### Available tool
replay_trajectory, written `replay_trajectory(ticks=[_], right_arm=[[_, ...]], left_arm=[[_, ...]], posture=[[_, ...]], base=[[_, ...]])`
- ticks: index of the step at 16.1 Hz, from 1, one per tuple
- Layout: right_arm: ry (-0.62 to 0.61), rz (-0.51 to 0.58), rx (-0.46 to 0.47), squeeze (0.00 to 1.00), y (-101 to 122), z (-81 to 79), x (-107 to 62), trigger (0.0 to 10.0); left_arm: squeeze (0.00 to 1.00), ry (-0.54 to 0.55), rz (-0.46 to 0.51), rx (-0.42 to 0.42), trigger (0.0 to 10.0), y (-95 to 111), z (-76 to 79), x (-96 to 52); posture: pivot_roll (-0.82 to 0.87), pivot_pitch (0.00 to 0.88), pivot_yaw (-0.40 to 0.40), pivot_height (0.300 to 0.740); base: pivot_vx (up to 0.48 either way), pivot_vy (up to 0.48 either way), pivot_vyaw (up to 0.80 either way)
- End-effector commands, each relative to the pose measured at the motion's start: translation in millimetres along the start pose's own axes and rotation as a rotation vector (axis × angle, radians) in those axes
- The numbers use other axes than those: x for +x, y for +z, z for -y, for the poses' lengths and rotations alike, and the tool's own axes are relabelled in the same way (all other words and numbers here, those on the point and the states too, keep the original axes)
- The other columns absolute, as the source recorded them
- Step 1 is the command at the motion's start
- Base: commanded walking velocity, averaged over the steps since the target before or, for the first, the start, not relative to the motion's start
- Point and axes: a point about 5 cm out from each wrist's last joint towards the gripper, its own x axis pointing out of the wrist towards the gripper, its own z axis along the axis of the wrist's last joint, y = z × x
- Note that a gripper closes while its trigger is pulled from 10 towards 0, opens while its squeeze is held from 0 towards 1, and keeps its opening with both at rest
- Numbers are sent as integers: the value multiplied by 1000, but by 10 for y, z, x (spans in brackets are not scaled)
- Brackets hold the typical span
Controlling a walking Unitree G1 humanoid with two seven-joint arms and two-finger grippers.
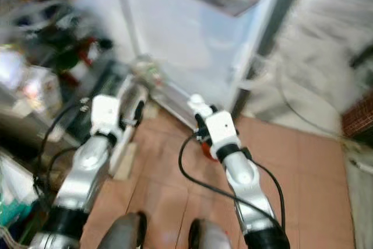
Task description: Restocking fridge
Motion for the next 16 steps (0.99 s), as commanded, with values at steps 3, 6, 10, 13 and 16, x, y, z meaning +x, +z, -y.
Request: replay_trajectory(ticks=[3, 6, 10, 13, 16], right_arm=[[1, 39, -27, 0, 66, 75, 68, 10000], [5, 51, -24, 0, 81, 93, 115, 10000], [18, 72, -9, 0, 98, 85, 150, 10000], [23, 100, -32, 0, 132, 87, 156, 10000], [33, 103, -23, 0, 123, 77, 167, 10000]], left_arm=[[0, 27, -7, 5, 10000, 30, 14, -252], [0, 53, -2, -39, 10000, 37, 1, -320], [0, 61, 5, -39, 10000, 112, 10, -296], [0, 57, -5, -45, 10000, 113, 33, -320], [0, 54, -9, -39, 10000, 114, 46, -322]], posture=[[85, 118, -9, 740], [92, 117, -9, 740], [92, 111, -8, 740], [92, 109, -7, 740], [93, 108, -7, 740]], base=[[0, 0, 769], [96, 0, 769], [429, 0, 164], [439, 0, 517], [335, 0, 744]])
